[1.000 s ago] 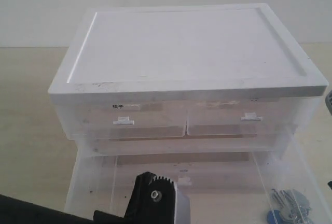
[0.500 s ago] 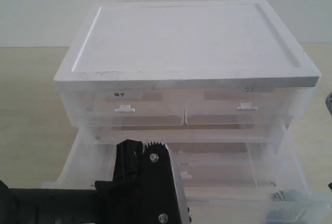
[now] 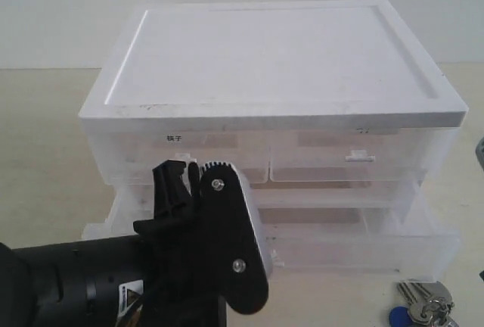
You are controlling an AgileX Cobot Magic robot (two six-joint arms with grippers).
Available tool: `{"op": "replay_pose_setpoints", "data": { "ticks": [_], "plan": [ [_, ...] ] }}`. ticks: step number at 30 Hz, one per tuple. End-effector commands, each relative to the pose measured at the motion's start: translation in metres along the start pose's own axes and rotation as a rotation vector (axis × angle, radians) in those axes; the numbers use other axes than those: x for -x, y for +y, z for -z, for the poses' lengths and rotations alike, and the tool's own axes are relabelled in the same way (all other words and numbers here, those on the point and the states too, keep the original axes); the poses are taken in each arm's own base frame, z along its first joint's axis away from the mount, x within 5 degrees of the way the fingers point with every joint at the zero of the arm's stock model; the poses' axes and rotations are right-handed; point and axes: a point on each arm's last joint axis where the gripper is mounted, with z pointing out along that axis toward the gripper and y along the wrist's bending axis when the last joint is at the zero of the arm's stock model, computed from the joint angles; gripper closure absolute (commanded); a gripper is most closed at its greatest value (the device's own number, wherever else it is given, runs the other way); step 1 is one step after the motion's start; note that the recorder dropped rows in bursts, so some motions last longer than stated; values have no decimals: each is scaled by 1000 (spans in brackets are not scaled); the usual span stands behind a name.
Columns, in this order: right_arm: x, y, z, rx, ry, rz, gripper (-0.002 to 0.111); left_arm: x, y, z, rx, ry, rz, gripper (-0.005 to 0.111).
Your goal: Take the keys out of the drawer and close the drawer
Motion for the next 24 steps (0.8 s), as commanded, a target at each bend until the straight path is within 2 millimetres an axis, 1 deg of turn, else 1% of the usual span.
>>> {"op": "replay_pose_setpoints", "data": {
  "ticks": [1, 5, 8, 10, 12, 14, 16, 20, 23, 24],
  "plan": [
    [0, -2, 1, -13, 7, -5, 79, -6, 20, -3, 91, 30, 39, 102],
    [0, -3, 1, -14, 8, -5, 79, -12, 31, -5, 129, 51, 81, 102],
    [0, -3, 1, -14, 8, -5, 79, -12, 33, -5, 132, 52, 110, 102],
    [0, -3, 1, -14, 8, -5, 79, -11, 27, -6, 69, 40, 109, 102],
    [0, -3, 1, -14, 8, -5, 79, -8, 16, -6, -51, 18, 111, 102],
    [0, -3, 1, -14, 8, -5, 79, -8, 11, -7, -100, 14, 111, 102],
    [0, -3, 1, -14, 8, -5, 79, -12, 13, -12, -64, 46, 106, 102],
    [0, -3, 1, -14, 8, -5, 79, -28, 21, -31, 101, 159, 78, 102],
    [0, -3, 1, -14, 8, -5, 79, -35, 25, -45, 194, 217, 118, 102],
    [0, -3, 1, -14, 8, -5, 79, -35, 26, -49, 222, 223, 134, 102]
  ]
}}
